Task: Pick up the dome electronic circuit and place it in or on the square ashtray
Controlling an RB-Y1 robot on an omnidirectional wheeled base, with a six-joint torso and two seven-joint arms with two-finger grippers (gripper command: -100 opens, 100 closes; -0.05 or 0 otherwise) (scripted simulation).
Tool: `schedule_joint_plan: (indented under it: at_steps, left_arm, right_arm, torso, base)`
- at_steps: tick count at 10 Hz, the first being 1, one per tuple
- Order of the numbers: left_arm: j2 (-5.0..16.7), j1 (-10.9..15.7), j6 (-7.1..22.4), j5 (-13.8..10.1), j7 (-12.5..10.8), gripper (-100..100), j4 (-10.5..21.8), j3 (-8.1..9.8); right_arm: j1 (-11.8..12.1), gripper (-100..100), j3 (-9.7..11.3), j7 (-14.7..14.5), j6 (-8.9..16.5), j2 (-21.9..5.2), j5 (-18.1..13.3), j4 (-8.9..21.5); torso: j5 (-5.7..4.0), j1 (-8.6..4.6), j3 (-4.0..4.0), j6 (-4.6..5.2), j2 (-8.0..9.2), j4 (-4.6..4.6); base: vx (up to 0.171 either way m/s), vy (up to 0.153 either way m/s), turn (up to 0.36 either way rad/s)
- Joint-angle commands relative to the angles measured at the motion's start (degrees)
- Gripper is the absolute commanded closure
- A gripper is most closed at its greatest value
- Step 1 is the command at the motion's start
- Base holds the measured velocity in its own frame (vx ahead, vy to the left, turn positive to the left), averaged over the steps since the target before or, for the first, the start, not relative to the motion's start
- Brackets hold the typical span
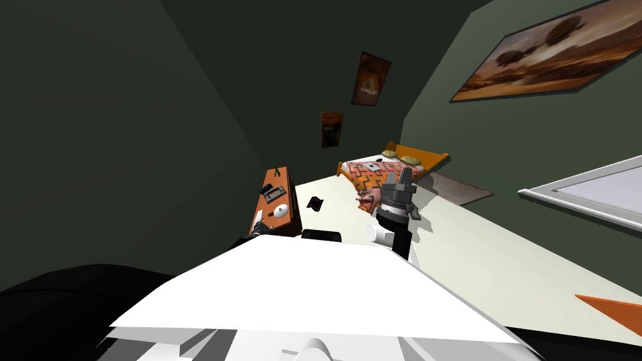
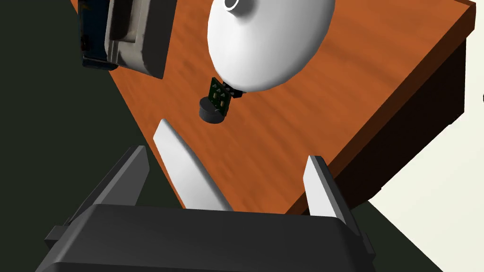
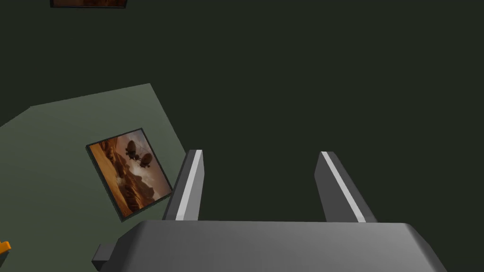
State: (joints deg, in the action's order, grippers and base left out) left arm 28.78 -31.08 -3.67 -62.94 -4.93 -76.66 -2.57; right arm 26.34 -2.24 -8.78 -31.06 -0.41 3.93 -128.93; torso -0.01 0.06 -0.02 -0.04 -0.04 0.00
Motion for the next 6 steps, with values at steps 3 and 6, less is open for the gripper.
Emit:
schedule_joint_plan:
  at_steps: [3,6]
  left_arm:
    - [1.1,-1.3,2.3,-5.8,0.1,-100,2.8,0.37]
    - [3.0,-1.8,4.9,-10.5,0.0,-100,7.4,0.11]
  right_arm:
    - [0.0,0,0.0,0.0,0.0,0.0,0.0,0.0]
    - [0.0,0,0.0,0.0,0.0,0.0,0.0,0.0]
  torso:
    - [0.00,-0.01,0.00,0.00,0.00,0.00]
    - [0.01,0.01,-0.01,-0.06,-0.01,-0.01]
  base:
    - [0.014,0.007,-0.192]
    - [0.021,0.014,-0.219]
